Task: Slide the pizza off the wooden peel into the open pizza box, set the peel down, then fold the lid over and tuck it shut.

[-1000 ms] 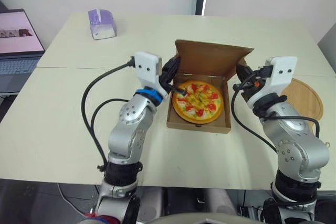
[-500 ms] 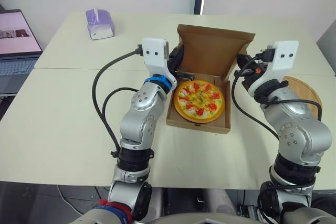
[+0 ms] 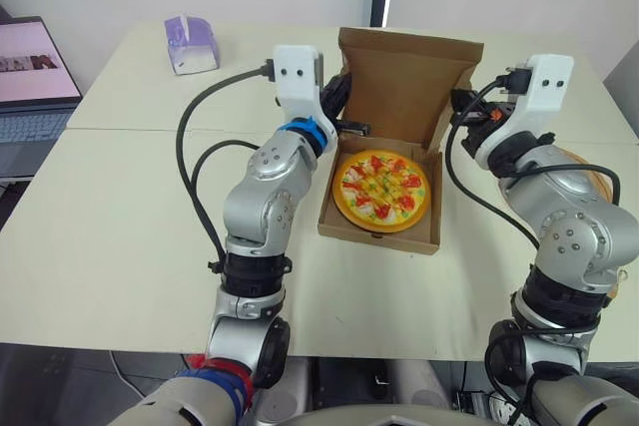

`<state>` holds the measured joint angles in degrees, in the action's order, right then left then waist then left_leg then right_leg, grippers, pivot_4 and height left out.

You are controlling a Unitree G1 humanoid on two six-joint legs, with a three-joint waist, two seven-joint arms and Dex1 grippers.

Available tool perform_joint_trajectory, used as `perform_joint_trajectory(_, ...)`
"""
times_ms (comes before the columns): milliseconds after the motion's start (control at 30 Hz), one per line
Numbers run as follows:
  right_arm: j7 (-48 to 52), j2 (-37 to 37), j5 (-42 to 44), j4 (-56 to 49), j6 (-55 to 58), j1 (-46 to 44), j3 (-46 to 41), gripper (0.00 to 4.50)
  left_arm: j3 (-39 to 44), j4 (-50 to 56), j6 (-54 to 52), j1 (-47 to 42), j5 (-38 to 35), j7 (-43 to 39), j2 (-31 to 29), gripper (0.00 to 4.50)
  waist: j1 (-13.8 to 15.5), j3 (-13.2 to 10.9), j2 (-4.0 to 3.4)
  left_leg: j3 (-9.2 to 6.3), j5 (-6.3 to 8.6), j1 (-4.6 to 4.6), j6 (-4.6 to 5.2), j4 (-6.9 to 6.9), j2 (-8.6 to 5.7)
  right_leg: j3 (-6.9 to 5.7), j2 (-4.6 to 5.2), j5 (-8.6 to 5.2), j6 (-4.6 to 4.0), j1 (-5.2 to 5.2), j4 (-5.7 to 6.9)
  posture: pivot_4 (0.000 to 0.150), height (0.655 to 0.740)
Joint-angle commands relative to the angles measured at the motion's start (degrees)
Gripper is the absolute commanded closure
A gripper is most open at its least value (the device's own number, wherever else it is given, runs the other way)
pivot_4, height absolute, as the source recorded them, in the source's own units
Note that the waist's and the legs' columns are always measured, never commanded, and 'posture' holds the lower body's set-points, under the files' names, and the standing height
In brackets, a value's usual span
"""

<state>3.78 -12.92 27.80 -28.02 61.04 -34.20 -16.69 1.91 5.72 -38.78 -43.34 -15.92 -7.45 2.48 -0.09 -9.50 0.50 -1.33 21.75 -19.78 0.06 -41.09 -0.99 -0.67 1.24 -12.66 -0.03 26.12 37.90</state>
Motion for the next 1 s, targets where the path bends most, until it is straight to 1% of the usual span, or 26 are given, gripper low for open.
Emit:
perform_joint_trajectory(33, 3.3, -2.0, 2.1, 0.1, -0.3, -2.1, 1.5, 4.48, -0.7, -1.6, -0.5, -3.2, -2.5, -3.2, 0.1, 4.5, 0.0, 0.0, 0.0, 0.0, 0.0, 0.0, 0.0, 0.0, 0.0, 0.0, 0.0, 0.0, 0.0, 0.0, 0.0, 0.15, 0.7251)
perform_joint_trajectory(167, 6.4, -6.5, 2.0, 3.2, -0.3, -2.7, 1.1, 4.48, 0.5, -4.9, 0.0, -4.4, -2.3, -5.4, -2.4, 4.5, 0.0, 0.0, 0.0, 0.0, 0.0, 0.01, 0.0, 0.01, 0.0, 0.0, 0.0, 0.0, 0.0, 0.0, -0.01, 0.15, 0.7251)
perform_joint_trajectory(300, 9.0, -10.5, 2.3, 5.5, -0.2, -3.9, 0.5, 4.48, 0.4, -7.9, 0.4, -6.7, -2.9, -9.5, -5.3, 4.5, 0.0, 0.0, 0.0, 0.0, -0.01, 0.02, 0.0, 0.0, -0.01, 0.0, 0.01, 0.0, 0.0, 0.0, 0.0, 0.15, 0.7251)
perform_joint_trajectory(467, 11.5, -14.8, 2.2, 6.5, 0.1, -3.9, 0.9, 4.48, 0.0, -11.7, 2.0, -9.3, -2.3, -13.2, -8.6, 4.5, 0.1, 0.0, 0.0, -0.02, -0.01, 0.0, 0.0, 0.01, -0.04, -0.01, 0.04, 0.0, 0.0, 0.0, -0.03, 0.15, 0.7251)
perform_joint_trajectory(533, 11.6, -15.5, 2.2, 6.5, -0.1, -3.7, 0.8, 4.48, -0.1, -12.2, 2.3, -9.6, -2.2, -13.6, -9.0, 4.5, 0.1, 0.0, 0.0, -0.03, -0.01, -0.01, 0.0, 0.01, -0.05, -0.02, 0.06, 0.0, 0.0, 0.0, -0.05, 0.15, 0.7251)
perform_joint_trajectory(700, 11.5, -17.9, 0.3, 6.8, -0.8, -3.6, 2.1, 4.48, -0.3, -11.0, 0.5, -10.6, -3.2, -13.1, -7.4, 4.5, 0.2, 0.0, 0.01, -0.04, -0.01, -0.02, -0.01, 0.0, -0.08, -0.03, 0.11, 0.0, 0.01, 0.0, -0.05, 0.15, 0.7251)
perform_joint_trajectory(867, 13.4, -21.0, 0.2, 7.8, -0.5, -3.8, 2.9, 4.48, -0.7, -11.7, 0.8, -10.8, -2.3, -15.1, -9.1, 4.5, 0.3, 0.0, 0.01, -0.05, -0.02, -0.02, -0.01, 0.01, -0.12, -0.03, 0.14, 0.0, 0.01, 0.01, -0.05, 0.15, 0.7251)
perform_joint_trajectory(1000, 14.1, -22.4, -0.1, 8.3, -1.0, -3.7, 2.9, 4.48, -0.7, -11.7, 1.8, -10.5, -1.7, -14.6, -9.7, 4.5, 0.3, 0.0, 0.01, -0.05, -0.02, -0.01, -0.03, 0.0, -0.12, -0.03, 0.14, 0.0, 0.01, 0.01, -0.03, 0.15, 0.7251)
